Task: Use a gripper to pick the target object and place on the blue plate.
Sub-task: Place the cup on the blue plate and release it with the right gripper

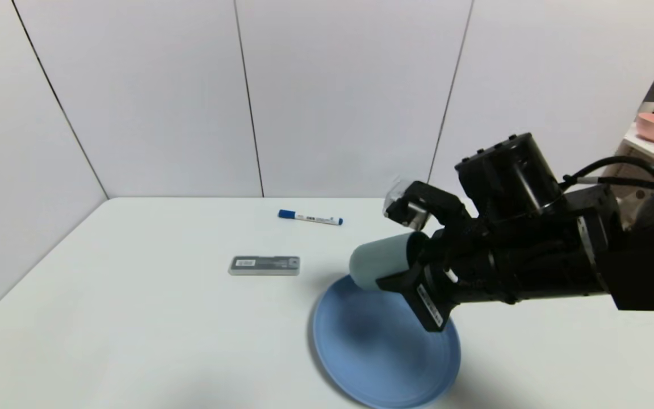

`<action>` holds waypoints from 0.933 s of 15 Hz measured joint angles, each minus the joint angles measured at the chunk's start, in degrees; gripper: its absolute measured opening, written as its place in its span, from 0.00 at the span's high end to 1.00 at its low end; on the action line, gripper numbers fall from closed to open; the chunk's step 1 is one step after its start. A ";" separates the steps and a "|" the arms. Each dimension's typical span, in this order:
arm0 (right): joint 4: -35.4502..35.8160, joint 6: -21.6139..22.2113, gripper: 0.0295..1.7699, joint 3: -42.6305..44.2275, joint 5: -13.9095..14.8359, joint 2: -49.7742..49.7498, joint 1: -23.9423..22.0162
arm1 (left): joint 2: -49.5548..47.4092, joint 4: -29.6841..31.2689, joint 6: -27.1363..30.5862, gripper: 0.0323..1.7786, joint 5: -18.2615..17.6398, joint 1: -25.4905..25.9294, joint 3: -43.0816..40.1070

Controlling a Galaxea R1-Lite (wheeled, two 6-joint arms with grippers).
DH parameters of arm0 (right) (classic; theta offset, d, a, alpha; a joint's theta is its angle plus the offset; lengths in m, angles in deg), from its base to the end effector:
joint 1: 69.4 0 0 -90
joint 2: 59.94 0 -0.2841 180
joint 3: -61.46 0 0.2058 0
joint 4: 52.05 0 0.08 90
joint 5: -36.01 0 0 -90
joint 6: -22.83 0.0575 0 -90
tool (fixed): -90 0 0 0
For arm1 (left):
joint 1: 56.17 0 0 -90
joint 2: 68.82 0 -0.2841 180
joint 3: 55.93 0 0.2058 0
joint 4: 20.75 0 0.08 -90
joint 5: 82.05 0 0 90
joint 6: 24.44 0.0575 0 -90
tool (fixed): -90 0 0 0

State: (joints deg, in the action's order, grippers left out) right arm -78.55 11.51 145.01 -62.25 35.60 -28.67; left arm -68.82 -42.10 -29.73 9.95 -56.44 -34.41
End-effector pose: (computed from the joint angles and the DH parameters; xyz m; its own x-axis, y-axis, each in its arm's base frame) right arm 0.2491 0.2254 0.1548 0.4932 0.6143 -0.6159 -0.8093 0.5837 -0.0660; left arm 0.0448 0.0018 0.0759 0.9995 0.0302 0.0030 -0.0298 0.9953 -0.0923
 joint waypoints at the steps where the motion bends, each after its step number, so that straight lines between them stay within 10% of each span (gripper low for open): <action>1: 3.01 -0.07 0.95 -2.23 0.02 0.11 0.45 | 0.00 -0.02 0.00 0.05 -0.02 0.00 0.00; 12: 17.10 1.22 0.95 -12.64 -0.28 2.67 0.56 | 0.00 -0.02 -0.02 0.05 -0.02 0.00 0.00; 14: 17.12 1.51 0.74 -12.65 -0.28 2.78 0.56 | 0.00 -0.02 -0.02 0.05 0.00 0.00 0.00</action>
State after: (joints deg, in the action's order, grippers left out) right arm -61.43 13.02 132.35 -62.53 38.38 -28.11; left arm -68.82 -42.13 -29.76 9.95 -56.44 -34.41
